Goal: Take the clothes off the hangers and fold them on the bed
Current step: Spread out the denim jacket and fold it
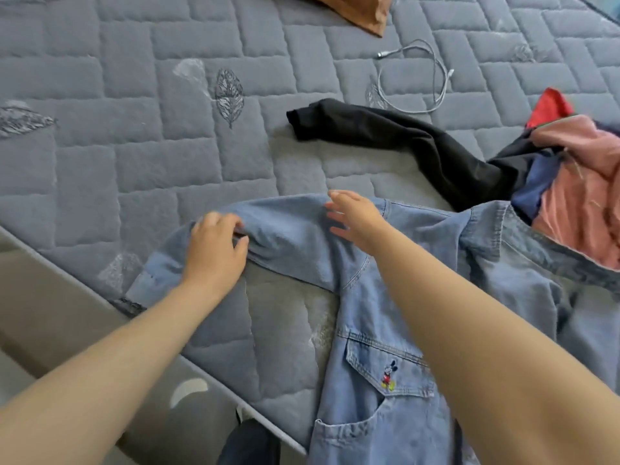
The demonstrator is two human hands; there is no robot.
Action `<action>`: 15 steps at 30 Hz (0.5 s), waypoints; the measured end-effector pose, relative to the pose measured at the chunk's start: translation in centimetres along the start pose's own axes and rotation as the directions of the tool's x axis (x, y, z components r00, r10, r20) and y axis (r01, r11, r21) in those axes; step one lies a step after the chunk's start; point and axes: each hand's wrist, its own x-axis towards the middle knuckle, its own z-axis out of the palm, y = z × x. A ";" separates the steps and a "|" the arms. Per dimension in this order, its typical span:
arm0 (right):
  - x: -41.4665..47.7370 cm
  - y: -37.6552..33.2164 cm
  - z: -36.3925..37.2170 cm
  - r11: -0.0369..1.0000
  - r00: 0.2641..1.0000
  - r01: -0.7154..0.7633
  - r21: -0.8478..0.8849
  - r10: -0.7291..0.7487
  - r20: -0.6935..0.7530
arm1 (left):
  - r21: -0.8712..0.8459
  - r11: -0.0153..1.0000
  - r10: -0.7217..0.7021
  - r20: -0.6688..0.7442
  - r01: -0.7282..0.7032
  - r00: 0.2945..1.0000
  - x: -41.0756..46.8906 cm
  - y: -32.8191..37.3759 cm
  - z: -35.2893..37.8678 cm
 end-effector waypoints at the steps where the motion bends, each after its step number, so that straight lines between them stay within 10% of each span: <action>1: -0.2 0.8 0.1 0.998 0.998 0.042 -0.053 -0.044 -0.054 | -0.052 0.999 -0.007 0.045 0.009 0.999 -1.3 -0.3 0.9; 8: -5.8 10.9 -2.5 0.814 0.960 0.035 -0.579 -0.188 -0.207 | -0.172 0.946 -0.183 0.418 0.276 0.890 -12.1 -1.0 8.0; 15: -12.3 20.3 -7.3 0.703 0.964 -0.074 -0.707 -0.132 -0.232 | -0.191 0.896 -0.283 0.448 0.401 0.848 -18.8 1.2 12.7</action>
